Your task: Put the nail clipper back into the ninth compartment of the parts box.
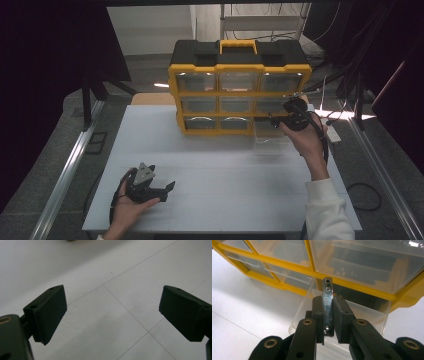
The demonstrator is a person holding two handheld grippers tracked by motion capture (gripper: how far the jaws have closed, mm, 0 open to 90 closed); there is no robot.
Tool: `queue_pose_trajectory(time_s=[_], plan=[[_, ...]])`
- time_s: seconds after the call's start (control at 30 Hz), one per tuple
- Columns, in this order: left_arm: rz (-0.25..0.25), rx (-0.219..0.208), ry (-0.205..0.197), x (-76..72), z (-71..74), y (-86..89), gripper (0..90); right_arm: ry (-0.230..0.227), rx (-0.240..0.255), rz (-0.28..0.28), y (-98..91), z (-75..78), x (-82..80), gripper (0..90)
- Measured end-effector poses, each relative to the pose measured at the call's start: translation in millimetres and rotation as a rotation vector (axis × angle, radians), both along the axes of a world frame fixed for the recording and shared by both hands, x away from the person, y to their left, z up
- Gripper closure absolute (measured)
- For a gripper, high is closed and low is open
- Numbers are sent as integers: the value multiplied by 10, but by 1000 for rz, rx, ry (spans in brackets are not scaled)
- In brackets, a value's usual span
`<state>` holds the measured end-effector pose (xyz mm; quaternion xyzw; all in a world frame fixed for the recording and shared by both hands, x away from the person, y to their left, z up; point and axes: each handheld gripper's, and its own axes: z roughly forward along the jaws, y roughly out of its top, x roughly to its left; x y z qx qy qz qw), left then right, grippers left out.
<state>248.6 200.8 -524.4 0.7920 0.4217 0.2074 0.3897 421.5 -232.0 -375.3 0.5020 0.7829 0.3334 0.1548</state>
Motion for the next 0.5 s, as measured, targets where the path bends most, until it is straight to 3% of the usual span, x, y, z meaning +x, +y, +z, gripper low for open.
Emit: queue_pose_trajectory(time_s=[0.5], plan=[[-5, 0, -1, -3, 7, 3, 88, 64, -69, -4, 51, -228, 86, 802]])
